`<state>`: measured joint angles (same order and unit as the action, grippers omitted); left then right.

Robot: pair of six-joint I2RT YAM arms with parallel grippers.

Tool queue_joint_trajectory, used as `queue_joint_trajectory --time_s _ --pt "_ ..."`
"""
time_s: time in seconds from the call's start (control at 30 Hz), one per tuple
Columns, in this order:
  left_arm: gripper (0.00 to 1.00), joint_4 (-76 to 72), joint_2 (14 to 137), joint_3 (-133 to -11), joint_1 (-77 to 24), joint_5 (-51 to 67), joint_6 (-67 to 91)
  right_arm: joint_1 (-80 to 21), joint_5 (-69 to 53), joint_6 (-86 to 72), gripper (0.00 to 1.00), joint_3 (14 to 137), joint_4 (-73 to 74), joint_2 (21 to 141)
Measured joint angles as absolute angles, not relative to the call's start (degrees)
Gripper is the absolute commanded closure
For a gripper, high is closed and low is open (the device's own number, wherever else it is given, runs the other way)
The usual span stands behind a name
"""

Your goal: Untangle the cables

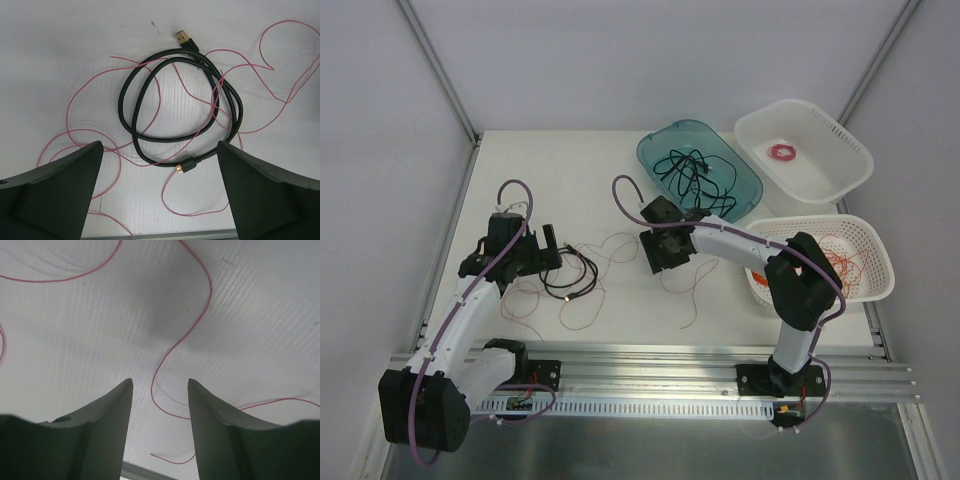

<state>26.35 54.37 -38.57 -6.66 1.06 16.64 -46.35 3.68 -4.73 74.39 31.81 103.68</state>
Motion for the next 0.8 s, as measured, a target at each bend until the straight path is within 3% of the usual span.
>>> queue_joint_trajectory --time_s 0.43,0.53,0.63,0.8 --pt "0.01 26.3 54.4 -38.6 -6.7 1.1 16.6 -47.8 1.3 -9.1 0.67 71.3 32.1 107.7" --pt "0.01 26.4 54.4 -38.6 -6.7 1.1 16.6 -47.8 1.9 -9.2 0.79 71.3 32.2 107.7" --pt "0.01 26.4 54.4 -38.6 -6.7 1.1 16.6 -47.9 3.1 -9.2 0.99 71.1 32.4 107.6" --pt "0.01 26.3 54.4 -38.6 -6.7 1.1 16.6 -48.3 4.8 -8.8 0.99 70.3 33.9 105.2"
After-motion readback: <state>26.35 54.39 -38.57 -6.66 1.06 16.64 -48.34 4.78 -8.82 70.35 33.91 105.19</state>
